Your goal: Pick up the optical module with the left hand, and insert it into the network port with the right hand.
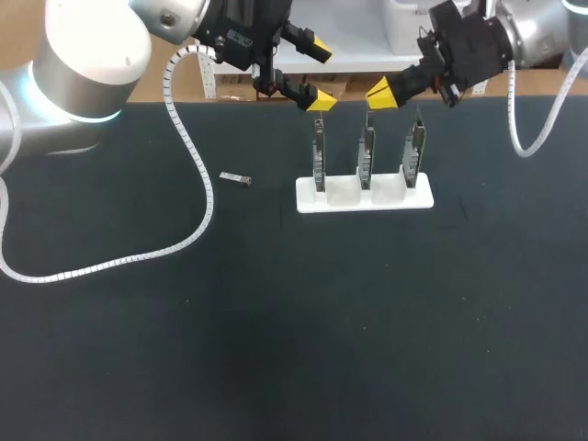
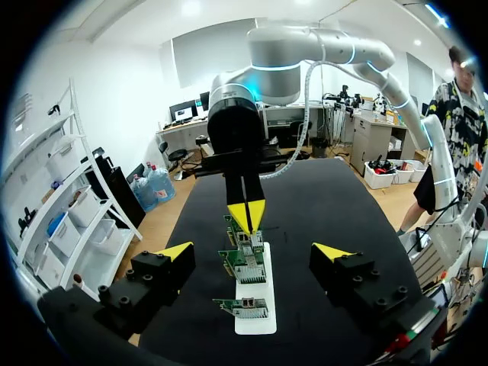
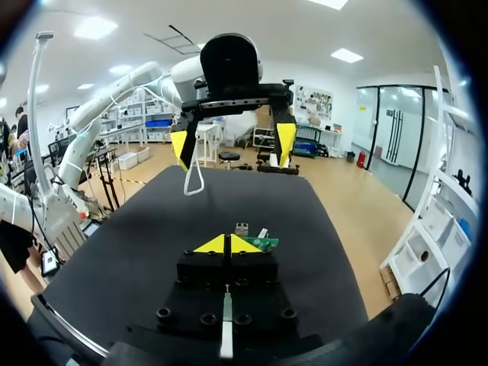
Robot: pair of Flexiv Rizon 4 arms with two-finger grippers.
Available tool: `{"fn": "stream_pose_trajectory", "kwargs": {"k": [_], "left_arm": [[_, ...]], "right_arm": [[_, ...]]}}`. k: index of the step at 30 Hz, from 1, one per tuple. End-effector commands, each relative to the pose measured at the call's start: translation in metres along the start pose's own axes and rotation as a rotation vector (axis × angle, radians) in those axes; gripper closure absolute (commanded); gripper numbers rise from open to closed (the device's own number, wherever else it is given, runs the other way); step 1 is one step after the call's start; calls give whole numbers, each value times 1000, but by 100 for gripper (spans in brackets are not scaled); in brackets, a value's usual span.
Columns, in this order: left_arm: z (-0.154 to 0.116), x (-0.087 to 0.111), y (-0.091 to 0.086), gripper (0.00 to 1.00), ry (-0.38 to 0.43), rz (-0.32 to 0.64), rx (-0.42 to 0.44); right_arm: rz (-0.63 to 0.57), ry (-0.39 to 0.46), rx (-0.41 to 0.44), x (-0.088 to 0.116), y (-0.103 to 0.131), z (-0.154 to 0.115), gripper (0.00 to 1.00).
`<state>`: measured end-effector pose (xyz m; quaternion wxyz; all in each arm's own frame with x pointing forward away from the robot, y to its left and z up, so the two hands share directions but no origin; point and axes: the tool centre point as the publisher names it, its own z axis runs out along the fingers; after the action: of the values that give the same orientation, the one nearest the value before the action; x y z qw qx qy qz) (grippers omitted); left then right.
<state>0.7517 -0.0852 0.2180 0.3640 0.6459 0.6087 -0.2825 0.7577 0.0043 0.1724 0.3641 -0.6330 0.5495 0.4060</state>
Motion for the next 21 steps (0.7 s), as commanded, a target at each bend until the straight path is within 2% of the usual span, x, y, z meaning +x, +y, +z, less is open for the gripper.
{"fn": "stream_pose_trajectory", "kwargs": {"k": [1,5,10,14,21], "left_arm": [[0,-1,2,0,7,-1,5],[0,-1,2,0,7,-1,5],[0,-1,2,0,7,-1,5],[0,-1,2,0,7,-1,5],[0,-1,2,0,7,-1,5]], "right_arm": [[3,-7,7,4,3,1,100],[-1,-6,7,2,3,0,100],[-45,3,19,-13,-3,-7,100],[-45,4,20,-12,-7,-8,100],[-2,6,0,3,-2,-3,100]]}}
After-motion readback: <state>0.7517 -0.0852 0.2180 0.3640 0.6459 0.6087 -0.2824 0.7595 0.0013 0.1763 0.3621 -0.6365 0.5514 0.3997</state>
